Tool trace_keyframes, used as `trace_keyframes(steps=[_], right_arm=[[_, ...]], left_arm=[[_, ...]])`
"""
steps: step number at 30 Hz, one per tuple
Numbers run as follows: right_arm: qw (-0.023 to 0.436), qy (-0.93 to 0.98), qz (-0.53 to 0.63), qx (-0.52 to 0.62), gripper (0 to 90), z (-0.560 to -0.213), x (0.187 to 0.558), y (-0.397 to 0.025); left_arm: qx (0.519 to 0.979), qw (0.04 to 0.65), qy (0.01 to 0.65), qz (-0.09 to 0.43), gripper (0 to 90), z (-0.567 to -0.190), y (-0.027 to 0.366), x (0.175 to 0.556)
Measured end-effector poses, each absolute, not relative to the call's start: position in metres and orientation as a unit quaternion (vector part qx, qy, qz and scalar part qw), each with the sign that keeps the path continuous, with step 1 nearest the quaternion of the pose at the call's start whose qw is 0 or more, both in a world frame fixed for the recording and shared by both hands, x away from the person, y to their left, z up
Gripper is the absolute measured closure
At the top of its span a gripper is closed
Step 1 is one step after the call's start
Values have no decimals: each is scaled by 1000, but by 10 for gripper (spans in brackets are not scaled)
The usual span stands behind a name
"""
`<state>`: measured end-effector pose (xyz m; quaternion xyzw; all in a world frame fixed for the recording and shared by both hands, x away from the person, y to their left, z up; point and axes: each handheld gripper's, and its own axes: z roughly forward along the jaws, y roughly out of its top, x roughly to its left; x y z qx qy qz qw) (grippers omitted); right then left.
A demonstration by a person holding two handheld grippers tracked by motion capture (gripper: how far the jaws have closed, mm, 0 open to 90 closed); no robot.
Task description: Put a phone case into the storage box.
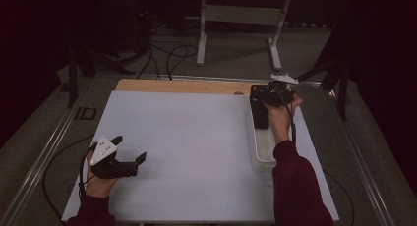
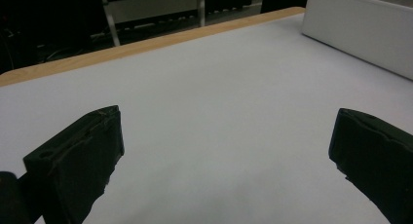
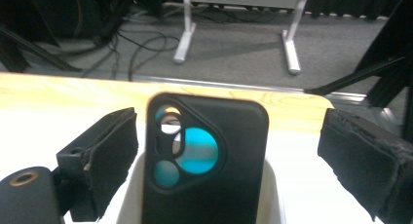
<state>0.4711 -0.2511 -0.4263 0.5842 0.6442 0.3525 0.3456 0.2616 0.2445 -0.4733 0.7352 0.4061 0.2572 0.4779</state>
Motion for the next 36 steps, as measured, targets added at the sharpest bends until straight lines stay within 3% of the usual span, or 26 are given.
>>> trace_keyframes(steps=[12,26,36], right_arm=[[326,659,373,566,78,-417,441,-257],[314,697,438,473,84,-419,349,-247],[312,685,492,438,91,-441,283,-267]], left_arm=[[731,477,410,264,0,-472,244,260],[735,467,411,270,0,-473,245,257],[731,475,406,273,0,-470,248,248]])
